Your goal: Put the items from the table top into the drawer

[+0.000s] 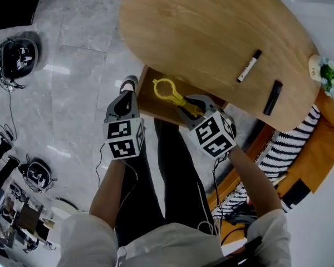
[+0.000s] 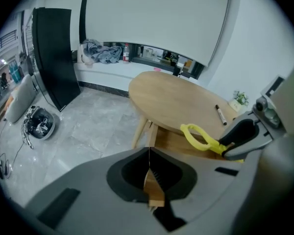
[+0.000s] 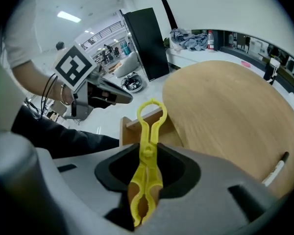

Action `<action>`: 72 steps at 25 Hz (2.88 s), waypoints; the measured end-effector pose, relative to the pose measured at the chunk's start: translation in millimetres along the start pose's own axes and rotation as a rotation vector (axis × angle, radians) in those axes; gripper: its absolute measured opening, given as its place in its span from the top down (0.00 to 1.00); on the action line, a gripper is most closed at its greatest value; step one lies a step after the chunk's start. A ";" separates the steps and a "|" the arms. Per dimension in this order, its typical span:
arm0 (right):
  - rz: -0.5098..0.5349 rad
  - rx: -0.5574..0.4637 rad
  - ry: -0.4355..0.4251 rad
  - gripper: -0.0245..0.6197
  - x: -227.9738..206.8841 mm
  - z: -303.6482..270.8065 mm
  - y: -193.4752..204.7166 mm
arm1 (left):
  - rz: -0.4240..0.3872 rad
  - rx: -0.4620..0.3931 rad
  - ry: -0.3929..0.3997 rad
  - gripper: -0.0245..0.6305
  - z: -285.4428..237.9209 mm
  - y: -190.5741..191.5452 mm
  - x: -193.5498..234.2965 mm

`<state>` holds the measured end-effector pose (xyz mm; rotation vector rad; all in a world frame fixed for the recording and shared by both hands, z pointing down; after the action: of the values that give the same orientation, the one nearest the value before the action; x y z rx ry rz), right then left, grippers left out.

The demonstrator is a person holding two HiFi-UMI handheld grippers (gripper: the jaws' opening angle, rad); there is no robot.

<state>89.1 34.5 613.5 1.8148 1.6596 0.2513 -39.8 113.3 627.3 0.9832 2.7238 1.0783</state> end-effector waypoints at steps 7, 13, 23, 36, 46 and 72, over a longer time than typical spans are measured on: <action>-0.128 -0.024 -0.010 0.69 1.2 2.5 17.1 | -0.020 -0.011 0.020 0.95 -3.5 -5.9 -8.4; -0.217 -0.062 0.080 0.71 -10.5 16.6 25.6 | -0.065 -0.015 0.059 0.95 -9.0 -17.5 -22.7; -0.323 -0.127 0.211 0.72 -38.4 38.4 21.9 | -0.130 -0.017 0.111 0.95 -14.7 -38.8 -43.8; -0.602 -0.269 0.537 0.73 -130.9 106.9 42.6 | -0.222 -0.035 0.214 0.95 -58.5 -75.6 -117.6; -0.781 -0.319 0.688 0.73 -194.0 134.1 69.1 | -0.286 -0.032 0.263 0.95 -99.6 -98.8 -166.2; -0.855 -0.198 0.814 0.86 -257.8 117.9 89.8 | -0.273 -0.021 0.253 0.95 -138.6 -110.9 -180.0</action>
<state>181.5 -246.0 648.1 0.7264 2.6699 0.7887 6.3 -135.2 630.2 0.4790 2.9196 1.2483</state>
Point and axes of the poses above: the fingertips, and each gripper's own axes: z backward along the fingers, x to its left, y out of its underside, the point moved 1 cm from there along z, backward along the fingers, and after that the axes turned 11 degrees about -x, right-handed, at the moved point
